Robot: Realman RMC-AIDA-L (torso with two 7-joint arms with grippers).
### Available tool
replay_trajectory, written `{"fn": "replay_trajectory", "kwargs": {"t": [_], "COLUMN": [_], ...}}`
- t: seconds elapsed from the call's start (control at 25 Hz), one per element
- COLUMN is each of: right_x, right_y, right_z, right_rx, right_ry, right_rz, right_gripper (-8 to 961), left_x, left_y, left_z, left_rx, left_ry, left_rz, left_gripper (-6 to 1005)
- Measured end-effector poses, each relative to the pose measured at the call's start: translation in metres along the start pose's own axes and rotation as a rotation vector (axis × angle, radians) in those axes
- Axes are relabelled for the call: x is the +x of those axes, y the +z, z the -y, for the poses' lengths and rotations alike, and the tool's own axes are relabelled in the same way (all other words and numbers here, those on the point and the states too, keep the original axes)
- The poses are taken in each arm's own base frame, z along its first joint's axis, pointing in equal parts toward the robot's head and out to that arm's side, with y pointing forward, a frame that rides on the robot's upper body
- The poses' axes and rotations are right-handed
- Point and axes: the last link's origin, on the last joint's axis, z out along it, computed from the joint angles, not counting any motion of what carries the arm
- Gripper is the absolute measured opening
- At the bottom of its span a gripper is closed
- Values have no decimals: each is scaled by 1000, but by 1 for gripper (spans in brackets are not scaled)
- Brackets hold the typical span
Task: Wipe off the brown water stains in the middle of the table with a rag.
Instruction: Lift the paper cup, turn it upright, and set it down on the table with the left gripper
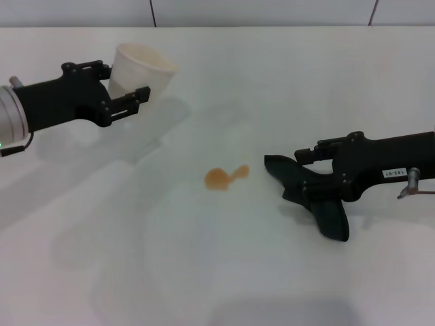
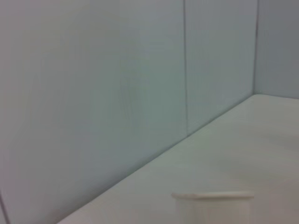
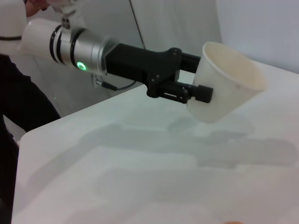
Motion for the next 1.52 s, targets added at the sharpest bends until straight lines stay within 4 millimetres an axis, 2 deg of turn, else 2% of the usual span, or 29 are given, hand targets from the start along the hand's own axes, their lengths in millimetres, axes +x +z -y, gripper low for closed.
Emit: {"fn": "replay_trajectory", "kwargs": {"t": [0.36, 0.8, 1.04, 1.52], "right_x": [-1, 2, 4, 6], "right_y": [2, 12, 14, 17], "right_z": [3, 4, 4, 2], "right_rx": [17, 29, 32, 25], "right_ry": [-33, -75, -87, -90], "right_rz": [-17, -58, -62, -69], "right_gripper": [642, 642, 642, 642], "left_x": [-27, -54, -63, -68], "left_y": [7, 20, 27, 28], "left_z": [-4, -15, -21, -24], "left_rx": [101, 156, 153, 157], "left_ry": [25, 66, 74, 80], "left_rz": [-108, -93, -59, -45], "left_gripper": [586, 587, 588, 590]}}
